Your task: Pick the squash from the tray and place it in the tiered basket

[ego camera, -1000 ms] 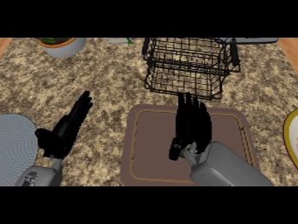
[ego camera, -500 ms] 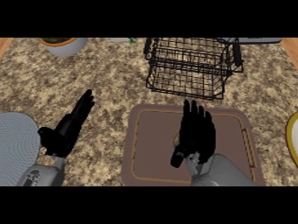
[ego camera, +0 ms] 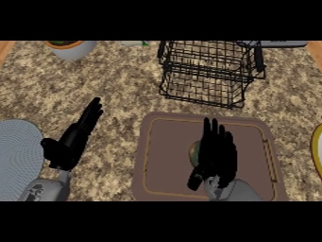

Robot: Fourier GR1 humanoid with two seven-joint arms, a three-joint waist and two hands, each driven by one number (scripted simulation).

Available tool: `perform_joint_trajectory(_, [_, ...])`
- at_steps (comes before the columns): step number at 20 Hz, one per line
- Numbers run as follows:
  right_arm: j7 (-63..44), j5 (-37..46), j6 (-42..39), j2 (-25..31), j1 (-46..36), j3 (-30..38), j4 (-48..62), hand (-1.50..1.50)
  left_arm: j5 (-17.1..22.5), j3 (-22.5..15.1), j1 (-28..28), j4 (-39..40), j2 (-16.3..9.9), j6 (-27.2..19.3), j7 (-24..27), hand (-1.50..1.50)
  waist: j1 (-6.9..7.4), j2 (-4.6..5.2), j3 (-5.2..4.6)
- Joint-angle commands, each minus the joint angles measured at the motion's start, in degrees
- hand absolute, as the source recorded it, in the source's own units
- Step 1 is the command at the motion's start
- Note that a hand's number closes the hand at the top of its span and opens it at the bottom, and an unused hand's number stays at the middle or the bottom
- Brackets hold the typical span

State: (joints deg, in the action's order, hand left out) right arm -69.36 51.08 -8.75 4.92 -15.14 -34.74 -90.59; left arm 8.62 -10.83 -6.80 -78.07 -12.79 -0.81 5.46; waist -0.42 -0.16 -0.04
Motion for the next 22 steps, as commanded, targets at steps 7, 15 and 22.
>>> perform_joint_trajectory(7, [-2.80, 6.48, -0.23, -4.21, 4.03, 3.66, 2.56, -1.50, -0.53, 1.76, -1.94, 2.59, 0.68, 2.30, 0.00, 0.00, 0.21, 0.14, 0.03])
perform_joint_trajectory(15, [4.60, 8.37, 7.33, -4.86, -0.83, 3.08, 7.75, 1.50, -1.85, 3.78, -1.34, 3.41, 1.78, 4.55, 1.11, 0.00, 0.54, 0.17, 0.04])
perform_joint_trajectory(22, [2.79, 10.84, 9.79, -4.90, -1.12, -0.01, 8.45, 1.50, -2.99, 3.60, 2.97, -3.21, 1.80, 4.97, -1.51, 0.00, 0.79, 0.12, 0.05])
